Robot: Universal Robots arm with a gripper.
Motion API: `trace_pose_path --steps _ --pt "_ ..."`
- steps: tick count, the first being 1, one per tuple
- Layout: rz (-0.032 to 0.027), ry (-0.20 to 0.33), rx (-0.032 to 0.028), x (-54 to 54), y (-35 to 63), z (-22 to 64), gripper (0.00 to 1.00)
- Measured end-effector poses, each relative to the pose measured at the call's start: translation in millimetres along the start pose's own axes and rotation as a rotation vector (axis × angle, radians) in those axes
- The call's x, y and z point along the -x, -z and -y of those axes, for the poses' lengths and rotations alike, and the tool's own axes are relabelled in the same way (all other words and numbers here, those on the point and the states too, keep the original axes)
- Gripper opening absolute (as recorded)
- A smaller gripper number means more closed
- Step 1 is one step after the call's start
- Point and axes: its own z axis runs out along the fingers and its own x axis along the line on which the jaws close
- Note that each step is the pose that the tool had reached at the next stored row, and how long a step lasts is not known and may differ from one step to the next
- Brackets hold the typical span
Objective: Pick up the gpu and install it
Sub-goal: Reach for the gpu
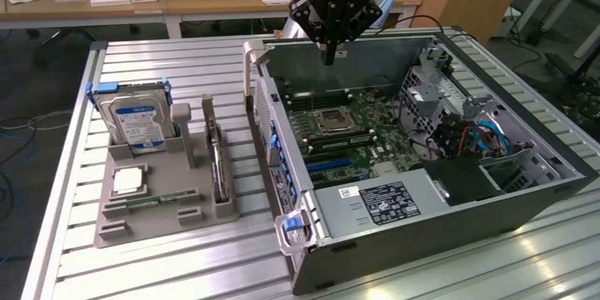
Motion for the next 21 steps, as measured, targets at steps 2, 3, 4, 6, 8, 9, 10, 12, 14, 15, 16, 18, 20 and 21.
trace_pose_path --steps 2,3,4,6,8,9,10,12,14,15,16,18,20,21 --pt "0.0 0.0 0.0 -0.2 0.0 0.0 0.11" --pt "0.0 0.0 -0.0001 -0.3 0.0 -0.1 0.11" --pt "0.0 0.0 0.0 -0.7 0.0 -0.2 0.11" --pt "0.0001 0.0 0.0001 -1.7 0.0 -0.3 0.11" --pt "0.0001 0.0 0.0002 -4.6 0.0 -0.3 0.11" --pt "0.0 0.0 0.0001 -6.3 0.0 -0.2 0.11" --pt "0.0 0.0 0.0001 -8.2 0.0 -0.1 0.11" --pt "0.0 0.0 0.0001 -13.0 0.0 0.1 0.11" --pt "0.0001 0.0 0.0001 -18.5 0.0 0.4 0.11" --pt "0.0 0.0 0.0001 -21.6 0.1 0.5 0.11" --pt "0.0 0.0 0.0001 -24.9 0.1 0.6 0.11" --pt "0.0 0.0 0.0002 -31.4 0.1 0.8 0.11" --pt "0.0 0.0 0.0002 -38.1 0.1 1.0 0.11" --pt "0.0 0.0 0.0001 -41.7 0.1 1.1 0.11"
